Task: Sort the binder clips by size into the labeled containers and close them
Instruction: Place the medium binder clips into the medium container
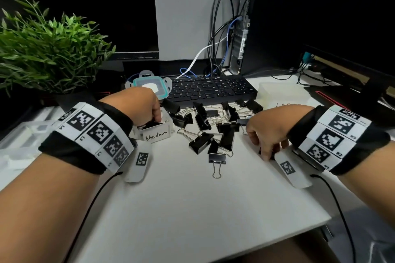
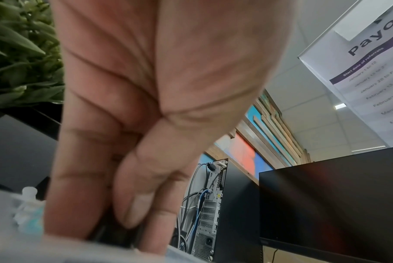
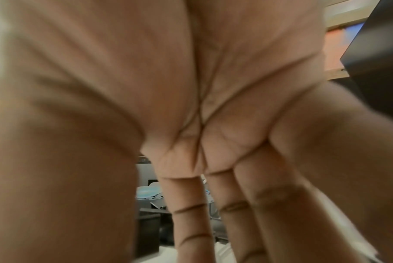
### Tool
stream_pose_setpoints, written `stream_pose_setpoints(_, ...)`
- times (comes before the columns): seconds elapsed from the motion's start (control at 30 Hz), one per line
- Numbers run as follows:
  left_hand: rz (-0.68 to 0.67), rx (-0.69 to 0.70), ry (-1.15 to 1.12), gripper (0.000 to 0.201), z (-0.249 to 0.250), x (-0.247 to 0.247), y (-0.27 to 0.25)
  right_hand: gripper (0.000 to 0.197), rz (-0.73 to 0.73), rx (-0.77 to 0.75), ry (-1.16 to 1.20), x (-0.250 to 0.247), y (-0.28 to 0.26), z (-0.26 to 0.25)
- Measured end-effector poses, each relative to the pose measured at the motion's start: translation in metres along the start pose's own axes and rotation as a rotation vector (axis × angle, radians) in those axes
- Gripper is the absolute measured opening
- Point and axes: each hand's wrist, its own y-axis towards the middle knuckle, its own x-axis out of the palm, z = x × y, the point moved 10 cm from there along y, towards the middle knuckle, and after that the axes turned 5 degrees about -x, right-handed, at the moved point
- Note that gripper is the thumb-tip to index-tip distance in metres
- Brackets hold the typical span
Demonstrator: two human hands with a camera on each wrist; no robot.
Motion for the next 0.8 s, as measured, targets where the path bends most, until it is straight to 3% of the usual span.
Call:
stream_pose_setpoints(0.2, -0.041, -0.017, 0.071, 0.033, -0.001, 0.001, -0.001, 0.039, -0.019, -0.053, -0.076, 0.002, 0.005, -0.01)
stream_pose_setpoints(0.43, 0.047, -0.09, 0.137, 0.028, -0.019, -0.003, 0.003, 0.034, -0.022, -0.058, -0.133, 0.006, 0.01, -0.008)
stream_pose_setpoints(0.6, -0.01, -0.108, 0.181, 0.028, -0.014, 0.0, 0.001, 0.026, -0.003, -0.066, -0.105, 0.005, 0.01, -0.009)
stream_pose_setpoints(0.8, -0.039, -0.11, 0.207, 0.031, -0.014, 0.002, -0.002, 0.031, -0.003, -0.064, -0.092, 0.005, 0.01, -0.009)
